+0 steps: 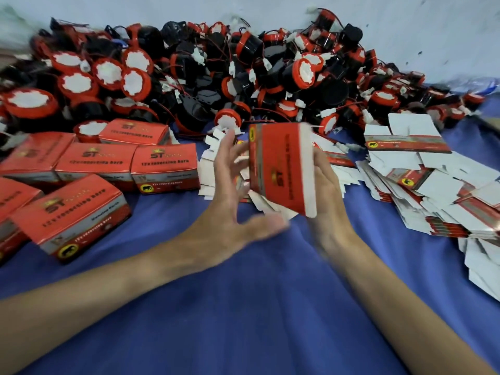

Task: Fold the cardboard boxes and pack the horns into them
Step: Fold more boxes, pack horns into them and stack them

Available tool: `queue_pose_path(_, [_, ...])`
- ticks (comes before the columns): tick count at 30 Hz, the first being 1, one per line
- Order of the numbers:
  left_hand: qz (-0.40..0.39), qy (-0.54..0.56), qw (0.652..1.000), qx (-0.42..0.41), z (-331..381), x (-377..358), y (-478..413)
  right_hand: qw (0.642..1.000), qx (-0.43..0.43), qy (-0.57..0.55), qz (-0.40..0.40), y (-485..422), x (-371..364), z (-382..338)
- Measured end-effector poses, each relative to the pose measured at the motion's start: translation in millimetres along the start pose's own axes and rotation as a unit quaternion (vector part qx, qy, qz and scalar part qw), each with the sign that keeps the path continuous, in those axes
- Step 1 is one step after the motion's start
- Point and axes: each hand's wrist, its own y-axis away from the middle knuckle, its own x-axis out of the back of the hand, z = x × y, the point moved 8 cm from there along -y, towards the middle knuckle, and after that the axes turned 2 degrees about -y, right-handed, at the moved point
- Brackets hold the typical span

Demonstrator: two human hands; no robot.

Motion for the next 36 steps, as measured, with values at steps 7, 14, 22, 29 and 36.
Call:
queue_pose_path(7, [0.053,-0.125,0.991,-0.005,-7,12,-8,0.985,0.011,0.094,-0.146,24,-35,2])
queue_pose_path(14, [0.139,-0.128,0.982,-0.014,2,55,-1,0.978,0.024,0.184,-0.098,5,-22,-5])
queue_pose_path(22, [0.003,-0.105,0.993,0.047,-15,61,7,0.860,0.176,0.477,-0.040,-150,-51,-37])
queue_pose_path(29, [0.037,-0.060,0.992,0.109,-28,66,6,0.591,0.149,0.746,-0.266,-201,-115,31])
queue_pose_path(36, [-0.051,-0.107,0.990,0.080,-19,53,7,0.592,0.319,0.702,-0.233,-172,-111,-1])
